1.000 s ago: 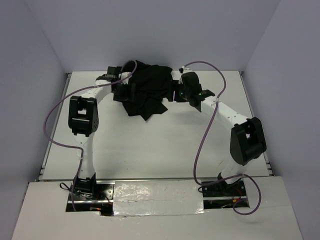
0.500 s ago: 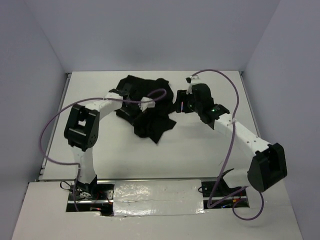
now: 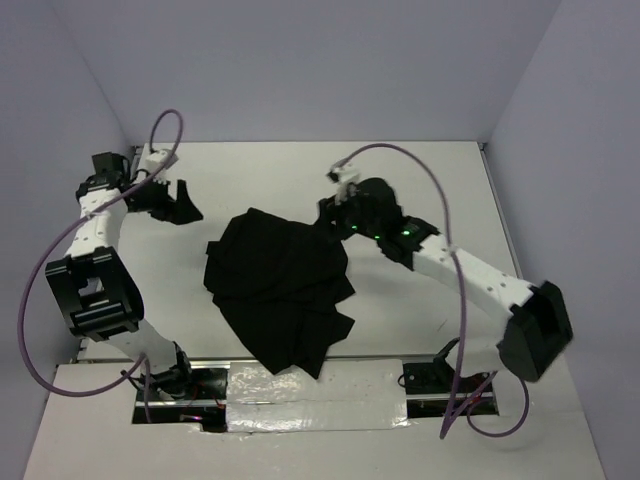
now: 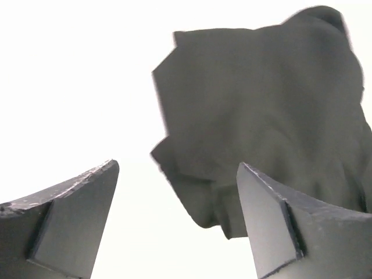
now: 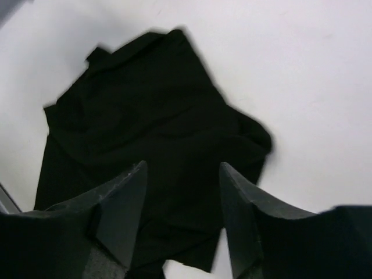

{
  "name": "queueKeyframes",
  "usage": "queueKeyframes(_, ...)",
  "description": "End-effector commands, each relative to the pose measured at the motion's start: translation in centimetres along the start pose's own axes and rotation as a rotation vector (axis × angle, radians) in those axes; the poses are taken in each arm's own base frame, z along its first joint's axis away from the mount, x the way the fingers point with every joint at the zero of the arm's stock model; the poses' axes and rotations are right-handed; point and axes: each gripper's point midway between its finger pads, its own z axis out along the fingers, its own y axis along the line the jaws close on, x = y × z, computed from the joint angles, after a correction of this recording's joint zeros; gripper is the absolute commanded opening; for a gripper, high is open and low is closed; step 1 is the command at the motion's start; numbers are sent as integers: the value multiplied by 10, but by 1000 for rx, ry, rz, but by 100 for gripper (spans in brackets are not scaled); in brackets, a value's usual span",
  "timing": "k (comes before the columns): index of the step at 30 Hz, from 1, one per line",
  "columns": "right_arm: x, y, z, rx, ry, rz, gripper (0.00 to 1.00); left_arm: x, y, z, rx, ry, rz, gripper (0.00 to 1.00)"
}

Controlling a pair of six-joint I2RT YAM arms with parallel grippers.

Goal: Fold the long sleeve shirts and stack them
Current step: Flatten the shirt out

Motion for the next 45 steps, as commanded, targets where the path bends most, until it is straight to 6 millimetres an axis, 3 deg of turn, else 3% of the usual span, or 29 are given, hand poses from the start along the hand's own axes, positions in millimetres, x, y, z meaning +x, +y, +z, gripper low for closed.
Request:
queueKeyframes(1, 17, 68, 35, -116, 100, -175, 62, 3, 21, 6, -74, -70, -315, 94)
queueKeyframes(3, 24, 92, 66, -100, 165, -280, 76, 23, 32, 8, -179, -39, -330, 92)
queueKeyframes(4, 42, 123, 68, -154, 222, -377, 80, 25, 36, 9, -202, -40, -316, 92)
queueKeyframes(5, 51, 139, 88, -167, 253, -421, 84, 32, 38, 11, -216, -23, -320, 92)
queueKeyframes(7, 82, 164, 96, -197, 347, -506, 90, 48, 45, 13, -245, 37, -323, 95)
queueKeyframes(8, 98, 171, 115, -191, 391, -527, 90, 60, 51, 19, -249, 77, -347, 96)
queueKeyframes(10, 125, 172, 123, -175, 488, -572, 90, 77, 57, 23, -267, 136, -379, 96)
queueKeyframes(13, 149, 185, 139, -175, 543, -621, 88, 98, 62, 28, -289, 196, -423, 96)
queueKeyframes(17, 160, 196, 151, -151, 535, -615, 79, 99, 66, 28, -312, 192, -418, 96)
queueKeyframes(19, 164, 190, 153, -107, 569, -606, 52, 100, 68, 27, -323, 197, -423, 96)
queueKeyframes(20, 155, 188, 159, -65, 551, -608, 25, 97, 68, 26, -327, 194, -412, 96)
queueKeyframes(22, 136, 191, 157, -49, 520, -602, 5, 94, 69, 23, -335, 193, -403, 96)
queueKeyframes(25, 93, 211, 145, -118, 427, -578, 0, 86, 70, 17, -350, 177, -378, 97)
queueKeyframes(26, 57, 222, 130, -151, 353, -556, 0, 80, 72, 14, -360, 167, -367, 98)
queueKeyframes(27, 36, 231, 121, -189, 301, -536, 0, 78, 73, 11, -367, 160, -367, 98)
queueKeyframes(30, -56, 235, 74, -227, 88, -438, 0, 60, 82, -4, -400, 110, -373, 98)
queueKeyframes(31, -86, 215, 51, -226, 29, -361, 0, 50, 86, -10, -417, 83, -369, 99)
queueKeyframes(33, -111, 185, 35, -215, -28, -263, 0, 34, 93, -26, -451, 29, -380, 99)
queueKeyframes(34, -116, 141, 23, -169, -27, -153, 0, 20, 96, -34, -471, -3, -366, 99)
queueKeyframes(36, -114, 98, 14, -127, -34, -57, 0, 1, 98, -46, -504, -46, -337, 99)
queueKeyframes(37, -99, 74, 2, -107, -12, -12, 0, -14, 98, -53, -514, -79, -313, 99)
queueKeyframes(38, -97, 33, -3, -33, -17, 55, 0, -21, 96, -57, -517, -92, -304, 99)
queueKeyframes(39, -90, 14, -8, -6, -12, 88, 4, -28, 95, -60, -518, -103, -294, 99)
queueKeyframes(40, -72, -8, -14, 45, 23, 125, 20, -38, 94, -65, -519, -119, -276, 98)
queueKeyframes(41, -64, -50, -20, 166, 37, 170, 74, -39, 91, -63, -510, -107, -270, 98)
queueKeyframes(42, -43, -73, -28, 258, 110, 205, 94, -40, 90, -64, -514, -102, -262, 98)
queueKeyframes(43, -29, -99, -33, 347, 146, 240, 100, -42, 90, -65, -526, -96, -249, 98)
queueKeyframes(44, -22, -141, -48, 450, 150, 310, 100, -44, 86, -60, -522, -83, -221, 98)
queueKeyframes(45, -17, -156, -56, 483, 151, 379, 100, -43, 83, -58, -520, -72, -207, 98)
